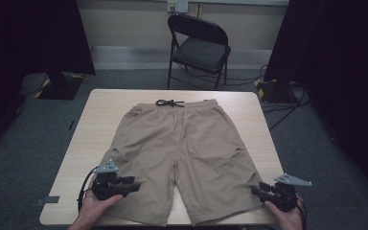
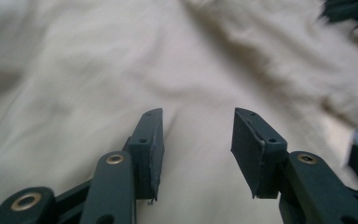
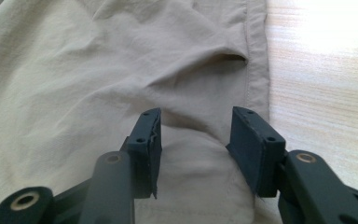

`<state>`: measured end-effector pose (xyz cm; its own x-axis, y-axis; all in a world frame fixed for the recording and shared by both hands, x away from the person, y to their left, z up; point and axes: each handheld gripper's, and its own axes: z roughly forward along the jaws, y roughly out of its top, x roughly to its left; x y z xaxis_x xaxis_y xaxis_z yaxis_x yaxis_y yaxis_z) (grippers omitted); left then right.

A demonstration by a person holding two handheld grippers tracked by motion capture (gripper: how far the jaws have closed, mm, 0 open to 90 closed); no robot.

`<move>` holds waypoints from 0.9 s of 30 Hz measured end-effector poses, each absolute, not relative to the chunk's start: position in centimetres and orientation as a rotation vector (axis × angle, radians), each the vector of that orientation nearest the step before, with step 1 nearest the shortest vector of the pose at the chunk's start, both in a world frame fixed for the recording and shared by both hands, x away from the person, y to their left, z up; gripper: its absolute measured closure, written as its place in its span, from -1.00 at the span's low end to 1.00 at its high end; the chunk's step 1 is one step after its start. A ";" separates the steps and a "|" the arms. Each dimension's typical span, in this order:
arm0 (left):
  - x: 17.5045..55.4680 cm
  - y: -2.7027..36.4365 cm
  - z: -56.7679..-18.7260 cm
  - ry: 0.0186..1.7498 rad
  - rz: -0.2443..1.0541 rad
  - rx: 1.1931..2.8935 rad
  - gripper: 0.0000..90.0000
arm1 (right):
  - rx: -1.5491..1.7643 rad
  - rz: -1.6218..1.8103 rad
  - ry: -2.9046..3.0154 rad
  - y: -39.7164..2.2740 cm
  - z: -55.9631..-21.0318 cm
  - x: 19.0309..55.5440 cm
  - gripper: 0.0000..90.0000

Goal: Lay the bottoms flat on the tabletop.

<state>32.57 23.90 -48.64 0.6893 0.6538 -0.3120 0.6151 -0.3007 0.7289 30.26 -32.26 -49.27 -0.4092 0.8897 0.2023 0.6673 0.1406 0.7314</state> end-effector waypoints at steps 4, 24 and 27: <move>32.1 24.4 -49.8 0.962 0.095 2.016 0.21 | 1.526 1.142 2.139 -32.2 -49.3 30.3 0.12; 31.5 25.9 -47.5 1.018 0.088 1.935 0.05 | 1.497 1.192 2.105 -31.5 -47.7 30.9 -0.09; 32.4 27.5 -46.4 1.064 0.156 1.904 0.03 | 1.482 1.194 2.092 -31.0 -46.8 31.9 -0.14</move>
<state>32.36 27.47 -46.39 0.6184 0.7266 -0.2994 0.6105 -0.2043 0.7652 31.91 -30.99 -46.75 -0.4159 0.8863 0.2037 0.6260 0.1165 0.7711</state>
